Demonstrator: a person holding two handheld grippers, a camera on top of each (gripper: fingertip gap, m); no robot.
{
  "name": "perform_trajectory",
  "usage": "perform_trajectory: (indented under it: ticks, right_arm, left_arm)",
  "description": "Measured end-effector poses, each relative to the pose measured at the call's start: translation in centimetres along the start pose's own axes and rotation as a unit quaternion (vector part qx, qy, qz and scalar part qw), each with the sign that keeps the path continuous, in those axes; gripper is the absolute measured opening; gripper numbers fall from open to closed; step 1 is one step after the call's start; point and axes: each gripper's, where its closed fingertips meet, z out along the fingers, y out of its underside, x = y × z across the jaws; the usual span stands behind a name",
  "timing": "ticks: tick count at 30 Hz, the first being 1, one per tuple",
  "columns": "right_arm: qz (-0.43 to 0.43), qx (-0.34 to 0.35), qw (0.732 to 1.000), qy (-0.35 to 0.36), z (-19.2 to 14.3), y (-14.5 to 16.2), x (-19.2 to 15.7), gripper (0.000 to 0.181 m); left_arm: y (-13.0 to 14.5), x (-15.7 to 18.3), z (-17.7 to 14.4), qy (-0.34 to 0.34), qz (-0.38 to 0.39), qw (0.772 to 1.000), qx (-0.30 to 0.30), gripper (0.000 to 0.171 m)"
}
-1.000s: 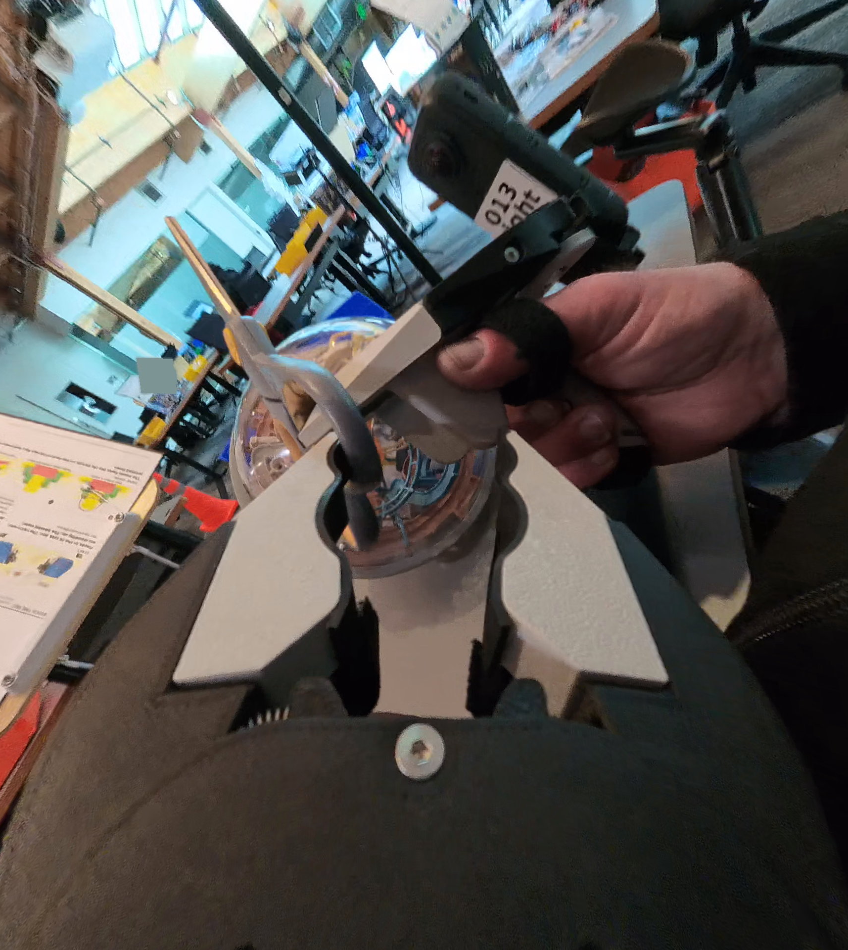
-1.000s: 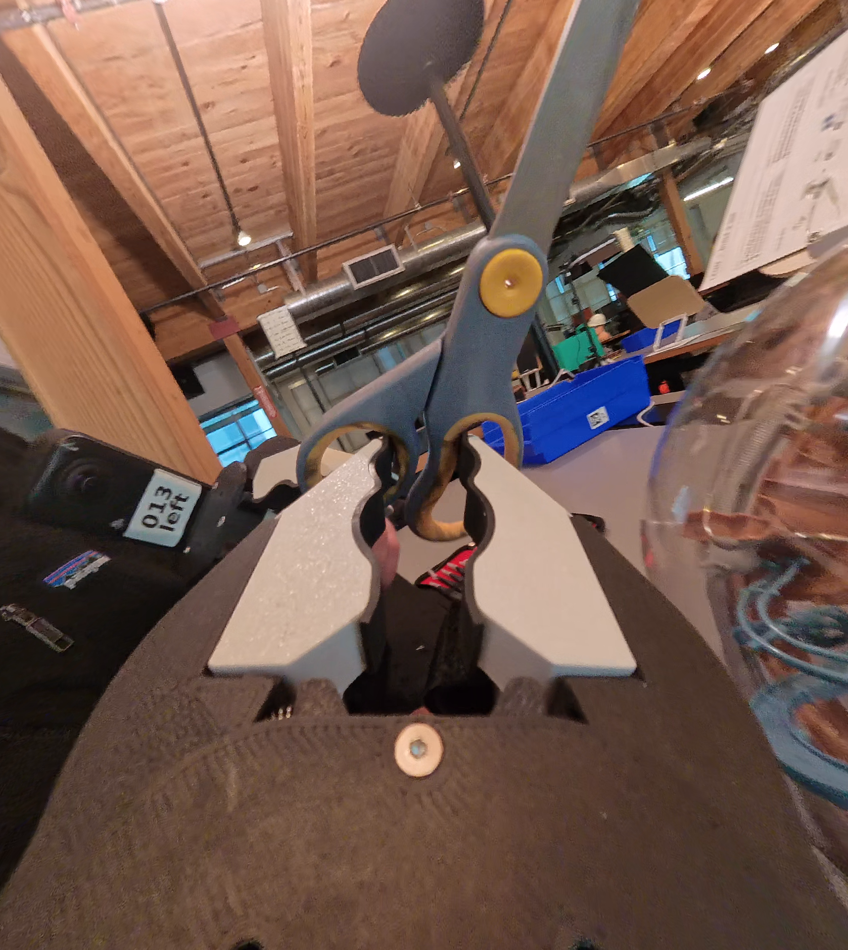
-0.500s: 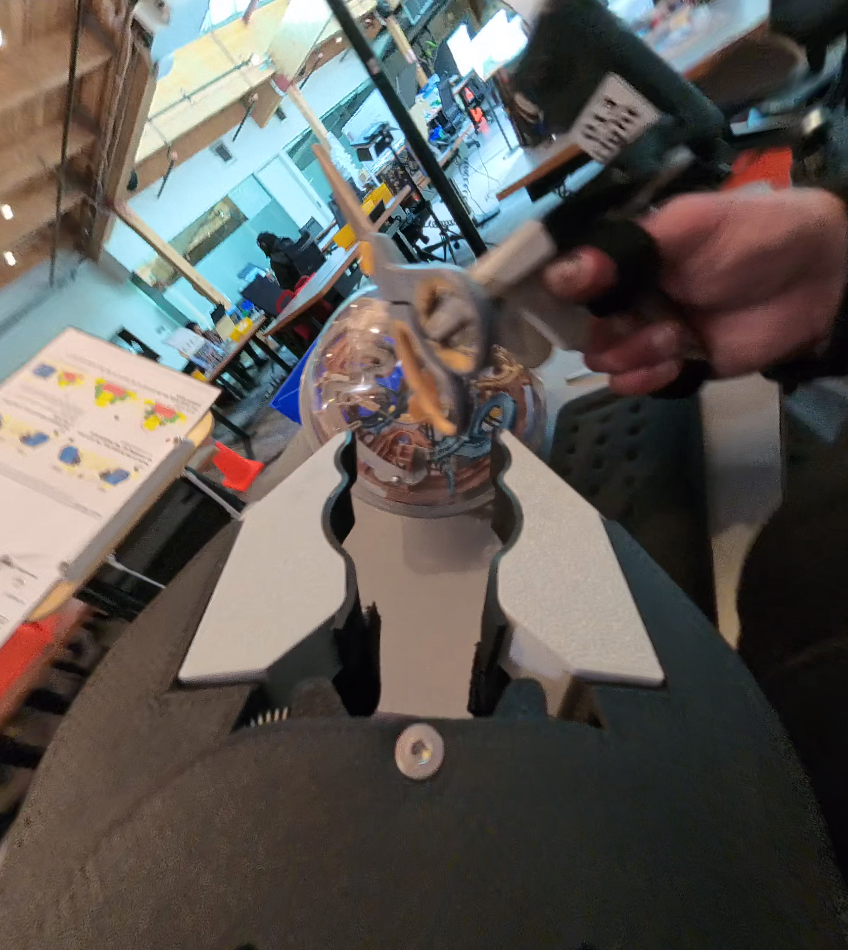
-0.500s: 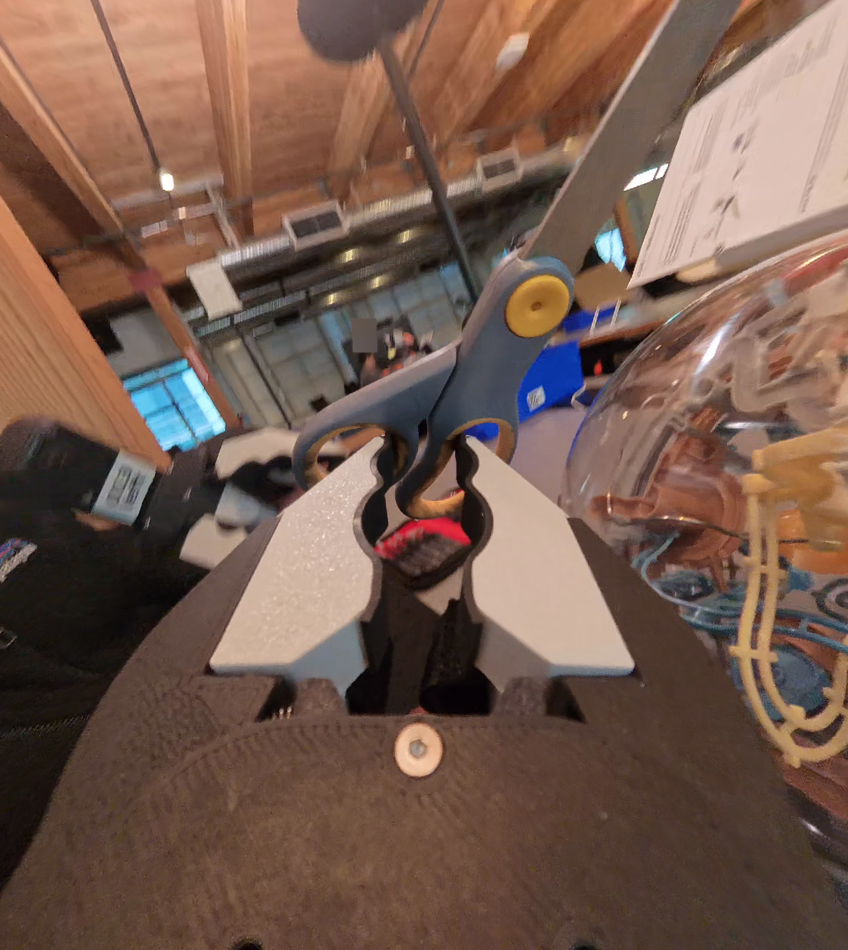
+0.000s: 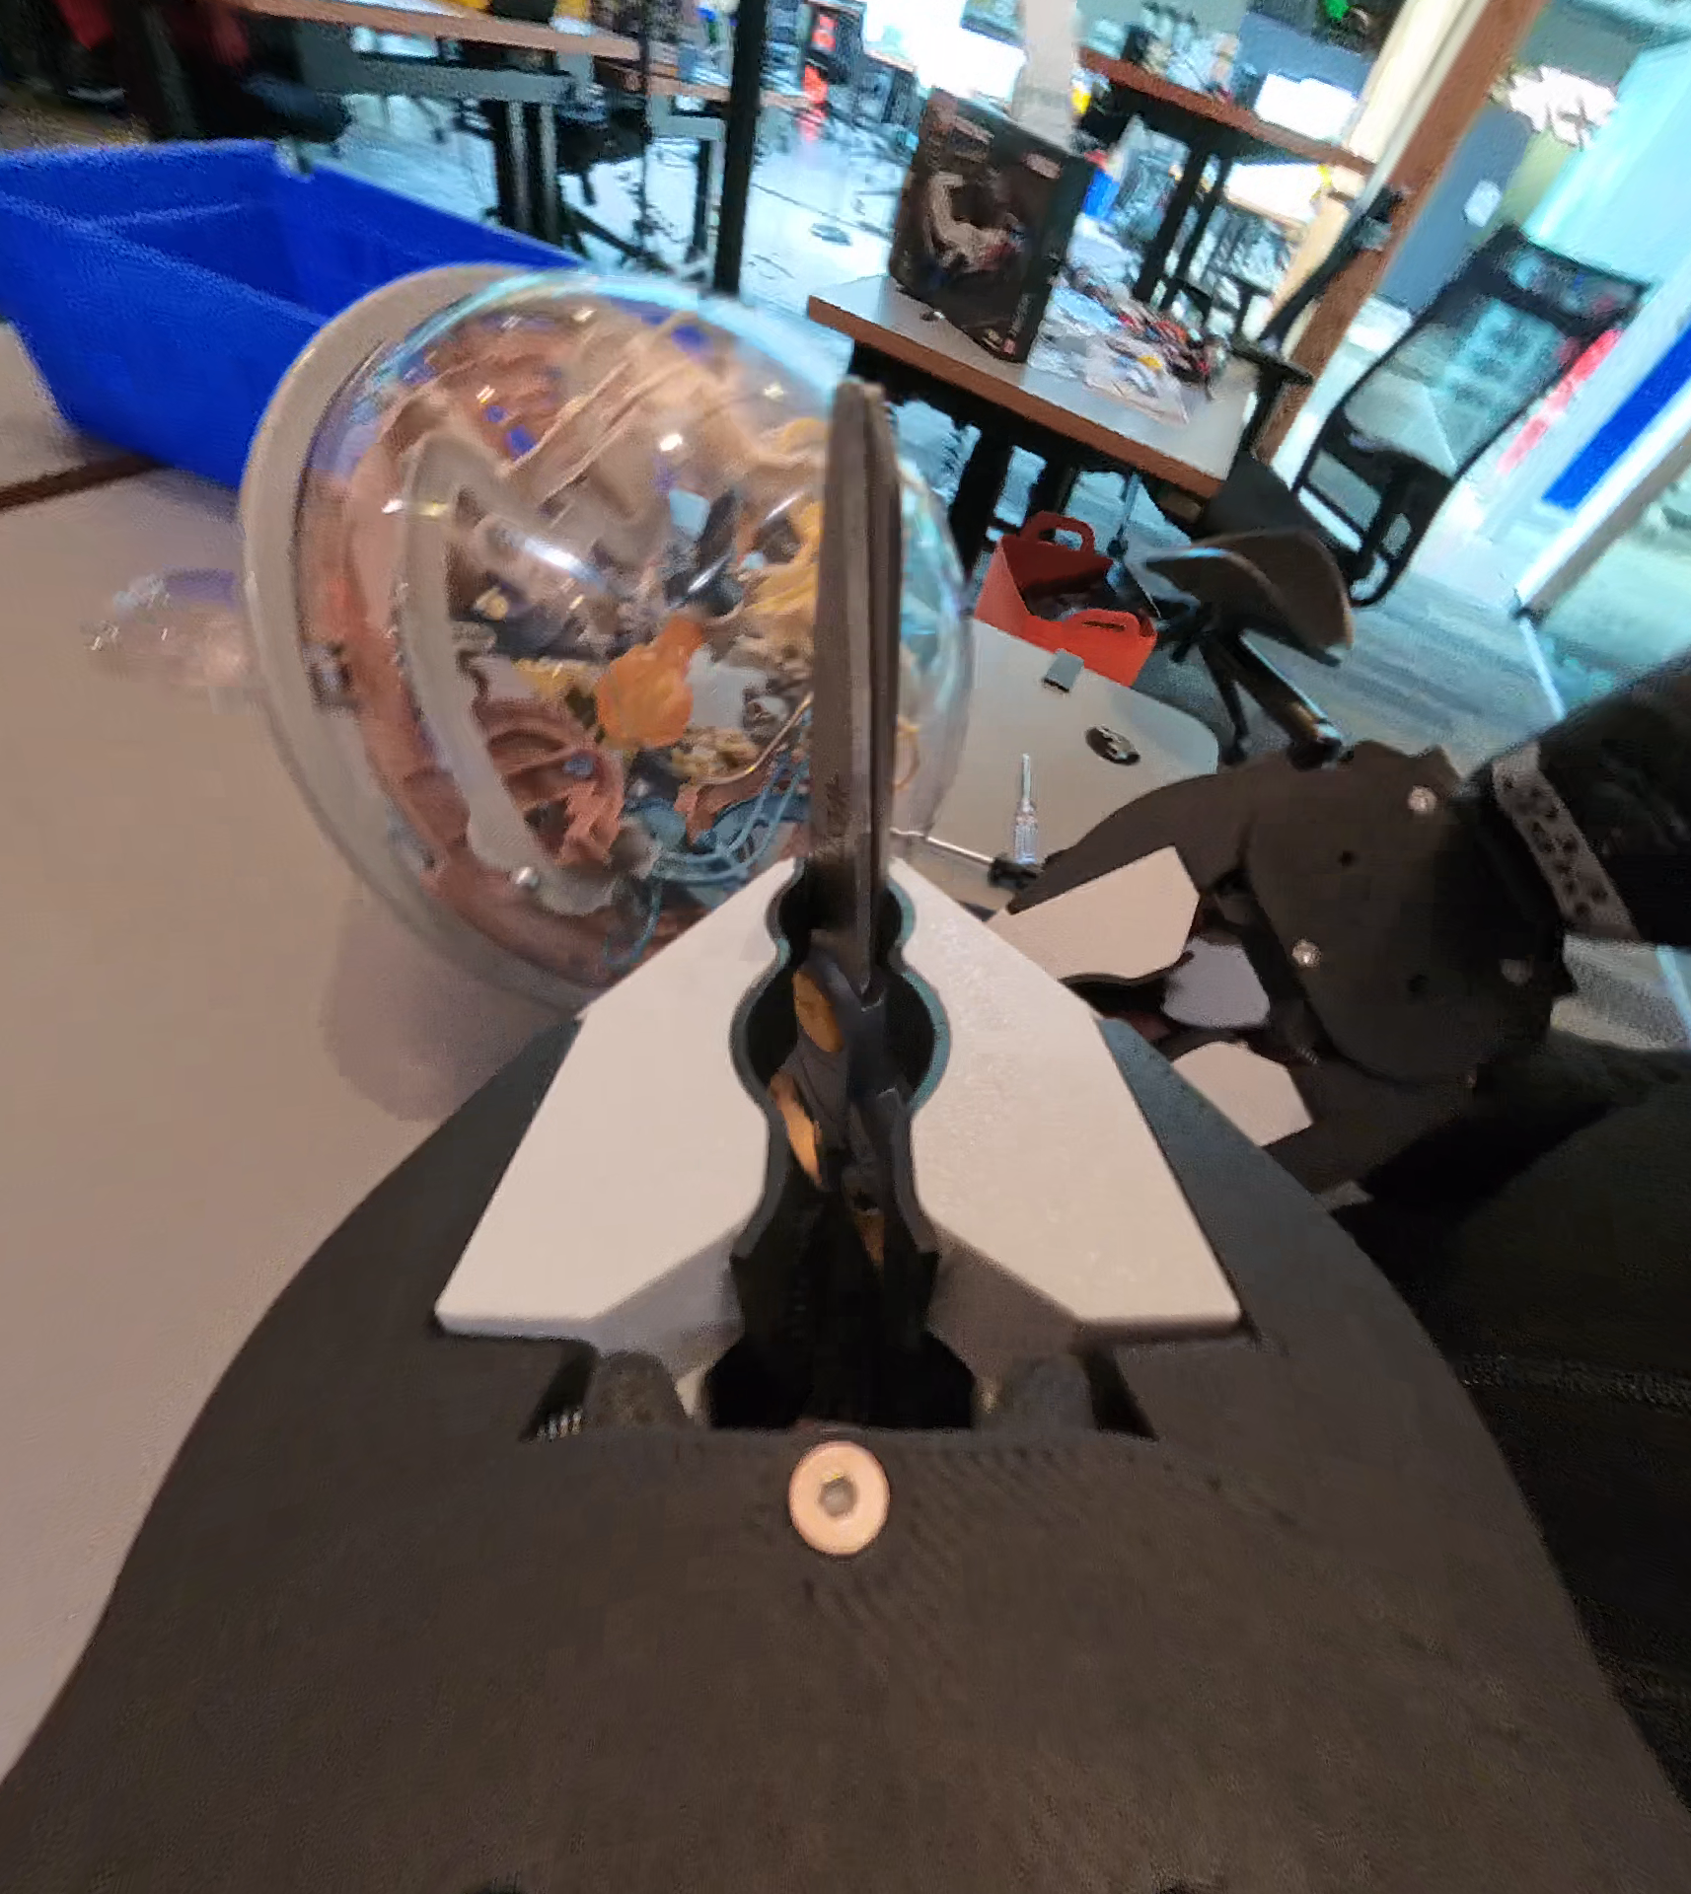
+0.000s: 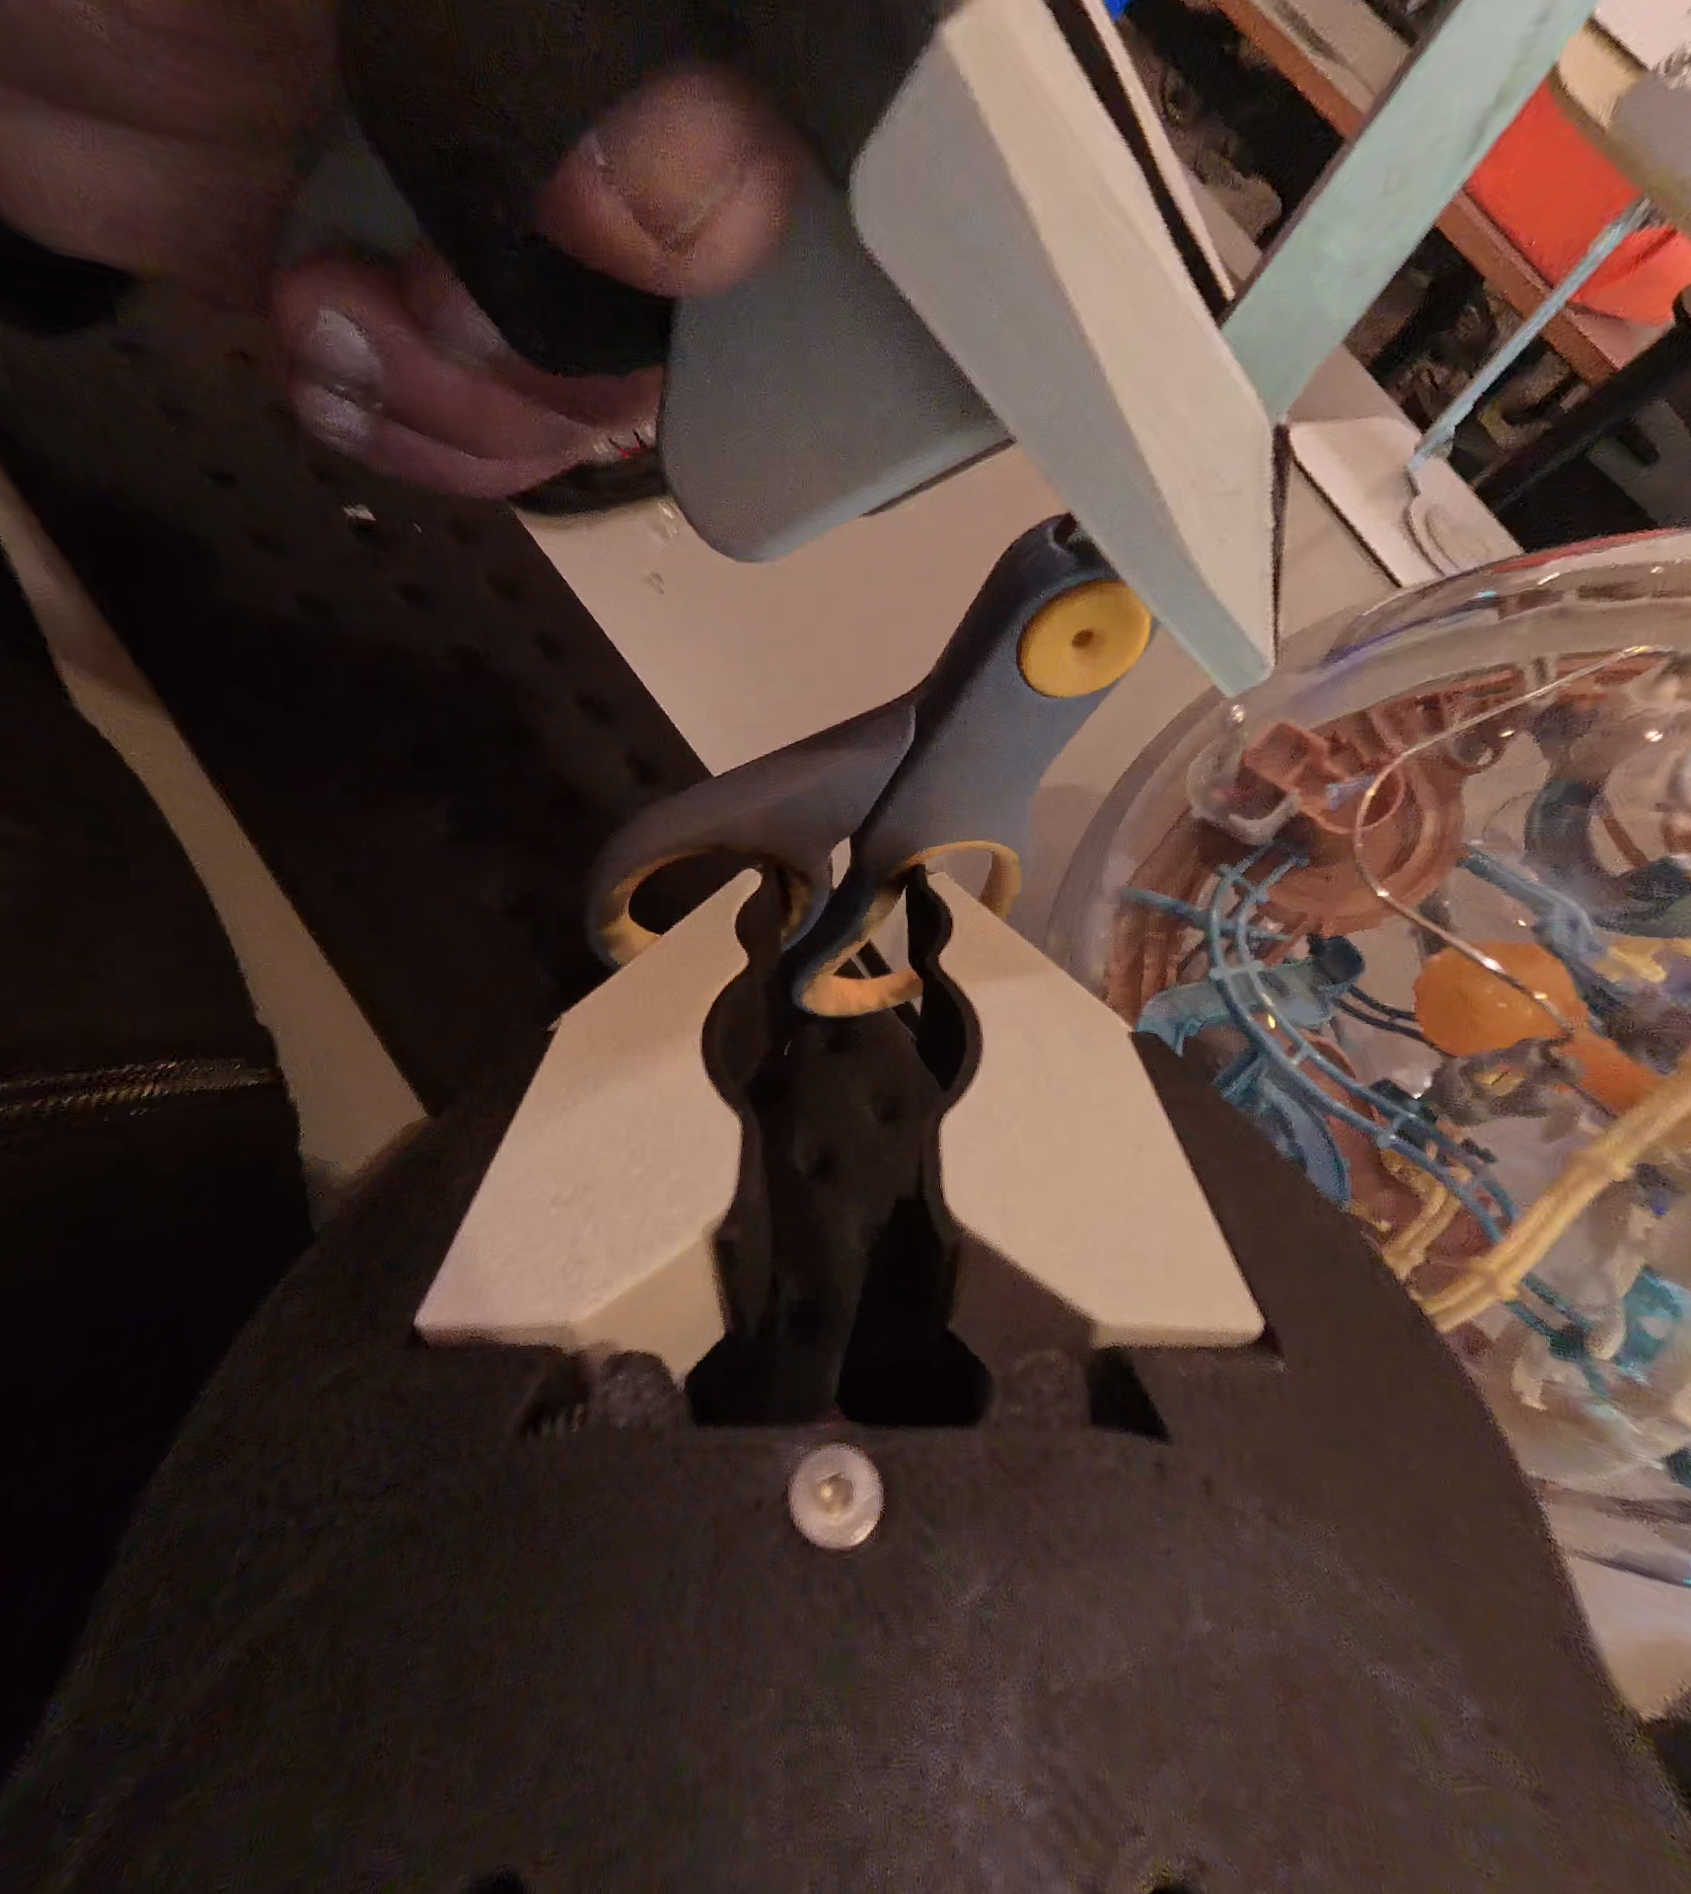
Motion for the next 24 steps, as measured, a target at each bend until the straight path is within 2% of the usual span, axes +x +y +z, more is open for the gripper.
perform_trajectory:
  ticks: [3,6,10,12,15,20,23,24]
  right_arm:
    - [-0.004,0.009,0.999,0.033,1.5,0.2,-0.1,0.023]
    - [-0.035,-0.02,0.996,0.075,2.9,0.6,-0.1,0.03]
    - [-0.064,-0.054,0.989,0.122,4.1,0.9,1.0,0.033]
    - [-0.08,-0.064,0.986,0.132,4.4,0.9,1.4,0.031]
    - [-0.059,-0.06,0.991,0.103,4.2,1.0,1.9,0.02]
    - [-0.05,-0.006,0.993,0.105,1.8,-0.6,3.0,0.018]
    - [-0.02,0.057,0.994,0.088,-0.1,-1.7,3.5,0.018]
    - [0.001,0.085,0.994,0.073,-0.7,-2.2,3.5,0.018]
  left_arm:
    - [0.5,-1.6,-1.0,-0.027,-0.085,0.995,0.048,0.0]
    - [0.5,-1.9,-1.5,-0.034,-0.147,0.985,0.089,0.0]
    - [0.2,-1.6,-1.8,-0.015,-0.214,0.969,0.121,0.003]
    - [-0.1,-1.4,-1.8,-0.014,-0.216,0.969,0.122,0.004]
    - [-0.5,-0.7,-1.8,0.005,-0.217,0.969,0.117,0.005]
    - [-3.1,1.7,-1.3,0.044,-0.173,0.977,0.113,0.007]
    - [-4.8,3.3,-0.8,0.07,-0.129,0.983,0.107,0.011]
    - [-5.3,3.8,-0.5,0.078,-0.112,0.985,0.103,0.017]
